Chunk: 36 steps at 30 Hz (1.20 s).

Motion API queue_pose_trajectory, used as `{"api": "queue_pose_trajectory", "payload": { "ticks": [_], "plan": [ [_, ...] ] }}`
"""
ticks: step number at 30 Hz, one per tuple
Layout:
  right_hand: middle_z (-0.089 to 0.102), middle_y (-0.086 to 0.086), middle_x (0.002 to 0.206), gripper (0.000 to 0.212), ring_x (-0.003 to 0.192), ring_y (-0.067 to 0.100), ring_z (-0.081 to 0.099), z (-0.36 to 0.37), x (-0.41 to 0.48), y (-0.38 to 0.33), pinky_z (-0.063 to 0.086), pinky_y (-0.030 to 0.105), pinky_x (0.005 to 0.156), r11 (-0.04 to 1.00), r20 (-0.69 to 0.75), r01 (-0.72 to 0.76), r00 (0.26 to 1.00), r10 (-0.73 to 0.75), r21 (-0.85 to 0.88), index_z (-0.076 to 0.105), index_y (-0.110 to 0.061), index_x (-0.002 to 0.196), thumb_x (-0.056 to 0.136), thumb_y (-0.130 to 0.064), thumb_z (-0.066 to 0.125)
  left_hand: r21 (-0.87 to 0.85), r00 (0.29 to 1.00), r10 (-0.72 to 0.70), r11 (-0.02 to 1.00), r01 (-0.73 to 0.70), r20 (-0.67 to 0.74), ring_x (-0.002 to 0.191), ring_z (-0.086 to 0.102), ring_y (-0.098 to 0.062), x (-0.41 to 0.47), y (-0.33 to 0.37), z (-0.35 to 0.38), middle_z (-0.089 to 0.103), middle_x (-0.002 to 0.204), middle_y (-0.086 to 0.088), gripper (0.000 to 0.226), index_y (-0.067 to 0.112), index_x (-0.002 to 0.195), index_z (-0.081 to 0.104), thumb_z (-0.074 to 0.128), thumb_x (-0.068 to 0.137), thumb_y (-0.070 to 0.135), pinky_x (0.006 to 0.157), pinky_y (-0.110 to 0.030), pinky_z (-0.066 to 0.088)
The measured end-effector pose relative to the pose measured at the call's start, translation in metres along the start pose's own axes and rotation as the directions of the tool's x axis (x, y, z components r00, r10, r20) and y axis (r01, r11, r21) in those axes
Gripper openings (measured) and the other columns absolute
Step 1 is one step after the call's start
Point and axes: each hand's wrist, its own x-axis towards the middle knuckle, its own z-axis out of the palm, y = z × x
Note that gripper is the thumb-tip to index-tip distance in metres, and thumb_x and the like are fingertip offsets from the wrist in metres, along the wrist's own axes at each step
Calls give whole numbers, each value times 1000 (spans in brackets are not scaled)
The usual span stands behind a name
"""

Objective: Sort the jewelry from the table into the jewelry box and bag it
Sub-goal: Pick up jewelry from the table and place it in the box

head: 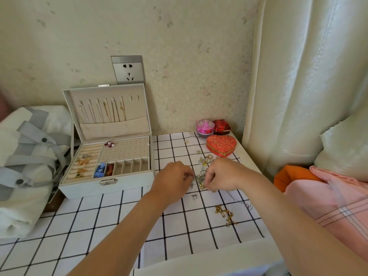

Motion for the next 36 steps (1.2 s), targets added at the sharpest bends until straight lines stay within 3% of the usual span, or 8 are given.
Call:
{"api": "queue_pose_trajectory", "payload": {
  "ticks": [5, 7, 11, 17, 21, 25, 31, 36],
  "plan": [
    [73, -19, 86, 13, 84, 1, 66, 0, -1, 1, 58, 30, 82, 999, -19, 28, 999, -28, 19, 80, -31, 82, 78, -20, 74, 5, 993, 113, 994, -113, -44, 106, 45, -7, -1, 7, 0, 55, 104, 13, 22, 37, 107, 69, 58, 92, 24, 80, -31, 48],
    [72, -18, 82, 7, 81, 3, 65, 2, -1, -1, 57, 28, 77, 1000, -45, 27, 999, -26, 10, 79, -31, 83, 77, -28, 79, 12, 986, 164, 986, -163, -20, 104, 46, -8, 0, 11, 0, 54, 100, 15, 20, 37, 101, 72, 63, 89, 24, 80, -34, 49],
    [74, -12, 82, 18, 79, 7, 66, 9, 0, -6, 56, 31, 77, 999, -90, 5, 996, -9, -39, 79, -30, 84, 72, -43, 83, 71, 985, 169, 983, -170, 33, 106, 45, -8, 1, 11, -1, 55, 102, 15, 21, 39, 104, 73, 63, 90, 28, 78, -32, 47],
    [75, -14, 90, 11, 85, 6, 66, 8, 1, -7, 55, 29, 80, 999, -70, 31, 997, -34, -43, 80, -30, 90, 81, -34, 74, 99, 984, 177, 980, -174, -30, 103, 48, -9, -4, 2, -2, 60, 102, 14, 16, 37, 100, 75, 62, 92, 30, 77, -34, 50],
    [73, -18, 86, 8, 83, 3, 67, 3, 1, -1, 59, 34, 81, 997, -102, 46, 994, -39, 62, 79, -31, 81, 79, -27, 71, 67, 983, 178, 982, -176, -37, 103, 47, -9, -4, 4, 1, 60, 104, 14, 19, 36, 105, 73, 66, 89, 29, 80, -34, 50],
    [72, -18, 81, 5, 80, -1, 67, -7, 0, 7, 59, 29, 81, 968, -219, 78, 975, -25, 238, 77, -29, 78, 79, -23, 76, 116, 981, 191, 975, -188, -16, 105, 44, -8, -1, 9, 2, 57, 106, 15, 19, 39, 108, 72, 66, 90, 37, 78, -27, 44],
    [74, -9, 86, 16, 79, 3, 70, -8, 6, 14, 58, 21, 73, 915, -330, 119, 944, 17, 386, 76, -29, 85, 79, -14, 79, 39, 994, 97, 995, -95, -52, 104, 48, -8, 4, 11, 2, 59, 102, 16, 3, 34, 88, 74, 73, 85, 34, 79, -27, 46],
    [74, -11, 91, 21, 82, 1, 69, -5, 14, 9, 56, 20, 76, 899, -339, 149, 941, -1, 411, 77, -31, 89, 81, -12, 75, -119, 990, -32, 993, 15, -138, 99, 51, 0, 2, 11, -3, 64, 100, 19, 3, 36, 91, 68, 67, 90, 33, 82, -24, 45]
  ]
}}
